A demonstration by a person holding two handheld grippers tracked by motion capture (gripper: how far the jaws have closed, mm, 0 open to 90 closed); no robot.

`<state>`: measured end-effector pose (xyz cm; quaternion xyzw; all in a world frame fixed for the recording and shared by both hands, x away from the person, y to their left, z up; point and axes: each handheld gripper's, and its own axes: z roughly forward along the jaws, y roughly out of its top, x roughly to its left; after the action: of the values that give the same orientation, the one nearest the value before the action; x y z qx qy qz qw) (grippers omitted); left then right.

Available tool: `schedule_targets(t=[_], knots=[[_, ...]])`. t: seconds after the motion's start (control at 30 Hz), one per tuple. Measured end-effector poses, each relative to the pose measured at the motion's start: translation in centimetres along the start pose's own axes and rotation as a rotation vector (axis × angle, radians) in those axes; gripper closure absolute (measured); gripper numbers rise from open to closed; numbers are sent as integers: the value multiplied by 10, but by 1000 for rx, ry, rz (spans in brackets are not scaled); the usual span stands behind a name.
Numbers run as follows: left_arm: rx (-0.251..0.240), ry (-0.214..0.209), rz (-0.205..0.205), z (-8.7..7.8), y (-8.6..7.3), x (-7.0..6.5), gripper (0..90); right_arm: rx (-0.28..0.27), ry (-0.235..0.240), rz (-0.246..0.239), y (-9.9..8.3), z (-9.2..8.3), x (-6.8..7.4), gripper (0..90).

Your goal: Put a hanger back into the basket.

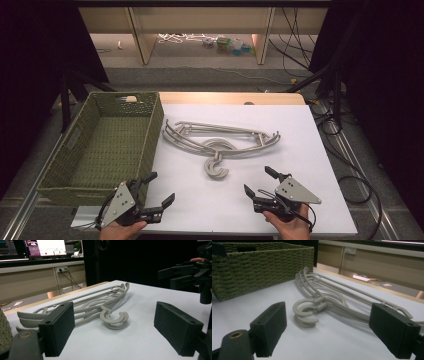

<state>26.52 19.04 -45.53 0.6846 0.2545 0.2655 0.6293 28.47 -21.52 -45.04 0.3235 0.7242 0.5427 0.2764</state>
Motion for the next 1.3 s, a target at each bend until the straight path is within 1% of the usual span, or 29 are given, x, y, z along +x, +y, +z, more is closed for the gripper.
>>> schedule_targets(t=[0.03,0.07,0.1,0.17,0.27,0.3,0.33,0.37,0.4,0.43,0.47,0.5,0.53,0.67,0.7,0.73,0.77,0.8,0.87,0.9,0.93,0.97,1.03,1.07,1.1,1.17,1.23,1.27,1.3], knots=[[1,-1,2,0,0,0,168,6,1,12,0,0,0,156],[1,-1,1,0,0,0,168,14,6,5,0,0,0,156],[1,0,2,-1,0,0,168,5,4,3,0,1,0,157],[-1,0,1,0,0,0,168,10,8,-9,0,1,-1,157],[0,0,1,0,0,0,168,18,7,-7,1,2,-2,157],[0,1,1,0,0,0,168,13,5,-35,2,3,-5,157],[-1,2,2,0,0,0,168,32,13,-26,3,3,-5,157],[-1,1,1,0,0,0,168,31,16,-42,3,4,-7,157],[-1,1,1,0,0,0,168,31,16,-42,3,4,-7,157],[1,0,2,0,0,0,168,45,24,-62,6,7,-11,157],[1,0,2,0,0,0,168,67,32,-66,7,8,-13,158],[1,1,3,0,0,0,168,62,21,-84,8,10,-15,159],[1,1,3,0,0,0,168,62,21,-84,8,10,-15,159],[2,1,3,-1,0,0,168,117,43,-133,14,15,-26,170],[1,1,3,0,0,0,168,117,43,-133,14,15,-26,170],[0,0,0,0,0,0,168,137,49,-147,17,18,-30,182],[-14,-6,-2,1,-1,0,168,142,55,-157,19,19,-32,186],[-1,1,1,0,0,0,168,138,49,-160,21,22,-35,186],[0,1,1,0,0,0,168,167,59,-156,25,26,-39,186],[0,1,2,0,0,0,168,166,53,-170,27,29,-41,188],[-15,-6,-1,1,-1,0,168,181,56,-184,29,31,-44,190],[-13,-5,0,1,-1,0,169,184,56,-193,31,34,-46,193],[-14,-10,0,1,-1,0,169,206,63,-198,35,39,-52,203],[-14,-10,0,1,-1,0,170,212,68,-200,37,42,-54,212],[3,-6,4,0,0,0,169,223,79,-206,38,45,-57,222],[0,-7,-1,0,-1,-1,169,243,85,-228,40,53,-61,231],[1,-7,0,0,0,-1,169,276,111,-249,42,62,-64,257],[1,-7,0,0,0,-1,170,286,116,-265,42,67,-65,259],[0,-7,0,0,0,-1,170,286,116,-265,42,67,-65,259]])
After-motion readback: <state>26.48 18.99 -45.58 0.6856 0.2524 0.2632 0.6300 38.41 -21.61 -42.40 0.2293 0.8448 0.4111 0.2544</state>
